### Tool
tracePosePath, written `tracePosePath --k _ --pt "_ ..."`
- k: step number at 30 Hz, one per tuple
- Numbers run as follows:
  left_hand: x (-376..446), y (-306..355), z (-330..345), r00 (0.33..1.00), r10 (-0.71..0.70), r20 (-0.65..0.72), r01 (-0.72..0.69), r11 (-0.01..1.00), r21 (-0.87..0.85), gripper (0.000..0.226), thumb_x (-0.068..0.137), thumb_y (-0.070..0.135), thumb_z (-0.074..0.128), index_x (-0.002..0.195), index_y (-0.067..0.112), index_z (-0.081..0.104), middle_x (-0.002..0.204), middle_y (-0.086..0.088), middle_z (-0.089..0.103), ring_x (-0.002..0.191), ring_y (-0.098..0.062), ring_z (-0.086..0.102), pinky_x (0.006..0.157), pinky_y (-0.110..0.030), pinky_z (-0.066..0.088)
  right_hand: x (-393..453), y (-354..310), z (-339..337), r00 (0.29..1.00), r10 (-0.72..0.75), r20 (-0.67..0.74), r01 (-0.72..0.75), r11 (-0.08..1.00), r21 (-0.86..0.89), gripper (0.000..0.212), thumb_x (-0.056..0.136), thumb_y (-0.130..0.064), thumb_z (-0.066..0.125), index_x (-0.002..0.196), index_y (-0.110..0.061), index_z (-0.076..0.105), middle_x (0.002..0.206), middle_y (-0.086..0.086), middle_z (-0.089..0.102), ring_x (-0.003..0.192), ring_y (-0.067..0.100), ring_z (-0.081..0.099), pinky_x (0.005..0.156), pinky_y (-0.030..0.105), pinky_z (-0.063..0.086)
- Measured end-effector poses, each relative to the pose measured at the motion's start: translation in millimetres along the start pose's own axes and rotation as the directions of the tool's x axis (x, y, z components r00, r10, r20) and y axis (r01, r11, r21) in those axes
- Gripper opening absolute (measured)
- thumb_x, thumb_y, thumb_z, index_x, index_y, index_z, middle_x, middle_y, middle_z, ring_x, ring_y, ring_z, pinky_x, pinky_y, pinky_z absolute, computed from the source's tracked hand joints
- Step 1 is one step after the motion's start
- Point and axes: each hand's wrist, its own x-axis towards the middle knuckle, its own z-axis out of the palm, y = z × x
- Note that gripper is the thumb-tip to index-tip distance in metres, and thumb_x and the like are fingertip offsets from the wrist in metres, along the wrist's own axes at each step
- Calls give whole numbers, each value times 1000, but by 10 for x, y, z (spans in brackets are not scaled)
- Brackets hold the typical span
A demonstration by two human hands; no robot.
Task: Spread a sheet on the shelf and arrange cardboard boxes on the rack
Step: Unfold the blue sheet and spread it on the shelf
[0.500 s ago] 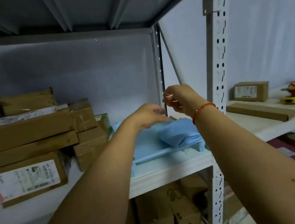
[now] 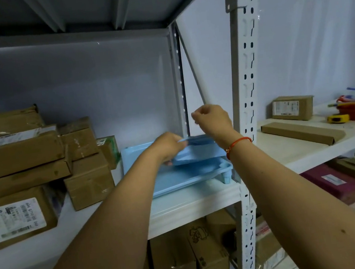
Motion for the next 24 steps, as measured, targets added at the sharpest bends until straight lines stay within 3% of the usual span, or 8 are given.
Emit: tracePosePath --k 3,6,11,13,15,17,21,24 --pt "42 -114 -123 990 -126 -68 91 919 -385 22 101 26 42 109 12 58 99 -8 56 91 -25 54 82 -41 54 43 -49 37 988 -67 -143 59 997 -59 27 91 -32 52 111 -18 64 112 4 68 103 27 60 80 31 44" --pt "115 -215 -247 969 -190 -160 10 673 -740 32 103 28 39 124 10 55 112 -11 64 90 -27 63 74 -41 55 73 -29 111 1000 19 5 -18 998 -62 38 90 -30 53 124 -13 53 111 5 60 95 24 54 77 30 40" --pt "116 -281 -473 939 -216 -268 -197 300 -933 35 105 29 31 128 11 50 123 -12 62 102 -29 64 89 -47 49 31 -24 395 979 24 202 -32 999 37 23 79 -27 64 89 -7 58 84 7 60 82 29 65 86 47 54" --pt "131 -314 -536 939 -182 -292 -245 243 -939 31 106 29 28 123 14 49 116 -12 61 89 -25 64 85 -48 47 -23 -86 468 960 -25 279 10 998 57 49 79 -47 68 109 -10 60 105 4 61 102 27 63 95 46 50" --pt "123 -350 -575 947 -155 -280 -240 233 -942 30 106 29 26 122 14 47 111 -12 62 86 -25 64 79 -45 49 -96 -181 534 921 -65 384 20 993 120 75 71 -67 69 126 -18 53 119 -5 59 110 20 60 96 40 50" --pt "100 -368 -597 957 -126 -260 -225 241 -944 29 106 29 28 121 14 49 104 -11 65 86 -25 65 70 -41 52 -137 -245 621 912 -125 391 78 988 136 70 71 -63 71 125 -22 53 117 -6 63 105 18 63 89 36 52" --pt "127 -481 -650 946 -160 -282 -196 410 -891 24 105 23 36 113 11 55 103 -11 65 85 -24 65 81 -43 53 -110 -344 665 990 -141 27 143 988 -52 26 95 -32 53 108 -15 66 90 6 63 87 28 60 68 29 40" --pt "193 -676 -740 866 -309 -393 -123 630 -767 20 99 12 43 106 4 60 98 -14 63 82 -27 61 84 -46 53 -20 -376 628 967 -102 -234 107 994 7 24 94 -28 53 88 -12 69 76 6 63 72 28 59 62 31 42"
